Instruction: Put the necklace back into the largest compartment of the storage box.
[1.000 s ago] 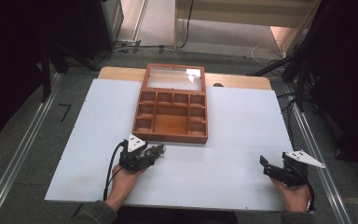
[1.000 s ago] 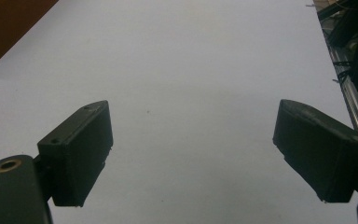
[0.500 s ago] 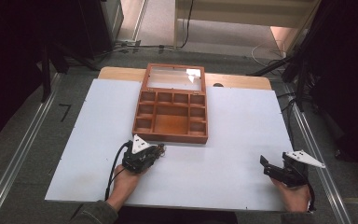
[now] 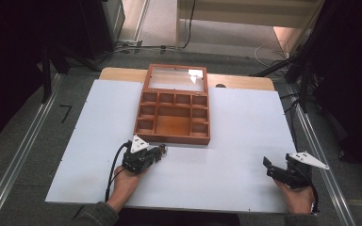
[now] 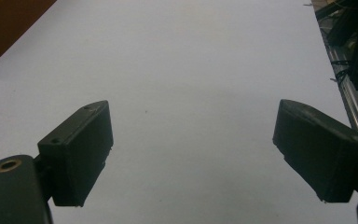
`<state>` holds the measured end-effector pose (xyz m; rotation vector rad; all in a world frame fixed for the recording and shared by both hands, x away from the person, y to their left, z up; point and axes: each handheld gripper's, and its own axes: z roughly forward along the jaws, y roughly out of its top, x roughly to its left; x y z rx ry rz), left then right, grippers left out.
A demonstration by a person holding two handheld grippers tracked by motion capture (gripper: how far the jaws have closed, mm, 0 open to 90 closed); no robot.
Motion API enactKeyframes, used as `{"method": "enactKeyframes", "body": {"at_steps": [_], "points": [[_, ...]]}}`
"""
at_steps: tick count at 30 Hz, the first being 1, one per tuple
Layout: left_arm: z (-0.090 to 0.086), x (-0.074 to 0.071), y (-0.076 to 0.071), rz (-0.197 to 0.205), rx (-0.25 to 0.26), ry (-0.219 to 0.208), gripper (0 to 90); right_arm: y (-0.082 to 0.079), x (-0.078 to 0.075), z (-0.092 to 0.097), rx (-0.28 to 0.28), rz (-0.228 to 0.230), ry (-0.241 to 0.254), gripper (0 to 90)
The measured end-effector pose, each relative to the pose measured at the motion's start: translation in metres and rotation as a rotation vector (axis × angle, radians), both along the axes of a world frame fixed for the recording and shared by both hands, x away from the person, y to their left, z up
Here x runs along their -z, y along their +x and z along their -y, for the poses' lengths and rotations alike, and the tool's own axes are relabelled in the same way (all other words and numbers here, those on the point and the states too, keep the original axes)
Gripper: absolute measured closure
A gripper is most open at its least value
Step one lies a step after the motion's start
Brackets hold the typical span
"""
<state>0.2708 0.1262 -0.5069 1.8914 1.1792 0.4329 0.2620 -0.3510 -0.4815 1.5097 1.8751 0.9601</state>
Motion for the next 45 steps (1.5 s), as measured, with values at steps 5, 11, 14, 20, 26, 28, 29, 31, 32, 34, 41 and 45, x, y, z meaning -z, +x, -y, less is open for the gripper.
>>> {"method": "enactKeyframes", "body": {"at_steps": [5,11,14,20,26,28,29,31,32,34,41,45], "points": [[-0.002,-0.004,-0.001,-0.002,-0.005,-0.016,87.1,0.000,0.000,0.000,0.002,-0.001,0.000,10.2],[-0.002,-0.010,-0.002,0.004,0.000,-0.039,87.2,0.000,0.000,0.000,0.003,-0.001,0.000,10.2],[-0.003,-0.013,-0.003,0.009,0.006,-0.050,87.2,0.000,0.000,0.000,0.002,-0.002,0.000,10.3],[-0.004,-0.018,-0.004,0.016,0.011,-0.065,87.2,0.000,0.000,0.000,0.003,-0.001,0.000,10.3],[-0.005,-0.024,-0.005,0.026,0.008,-0.071,87.2,0.000,0.000,0.000,0.002,-0.002,-0.001,10.3],[-0.005,-0.025,-0.006,0.029,0.009,-0.072,87.2,0.000,0.000,0.000,0.002,-0.002,-0.001,10.3],[-0.005,-0.026,-0.006,0.031,0.007,-0.075,87.2,0.000,0.000,0.000,0.003,-0.001,0.000,10.2],[-0.006,-0.027,-0.006,0.034,0.006,-0.076,87.2,0.000,0.000,0.000,0.003,-0.002,0.000,10.3],[-0.006,-0.027,-0.006,0.034,0.006,-0.076,87.2,0.000,0.000,0.000,0.002,-0.002,-0.001,10.3],[-0.006,-0.028,-0.006,0.034,0.005,-0.075,87.2,0.000,0.000,0.000,0.004,-0.003,0.000,10.3],[-0.007,-0.032,-0.007,0.046,0.005,-0.077,87.1,0.000,0.000,0.000,0.005,-0.003,0.000,10.3],[-0.008,-0.035,-0.006,0.051,0.003,-0.083,87.1,0.000,0.000,0.000,0.002,-0.005,-0.001,10.3]]}}
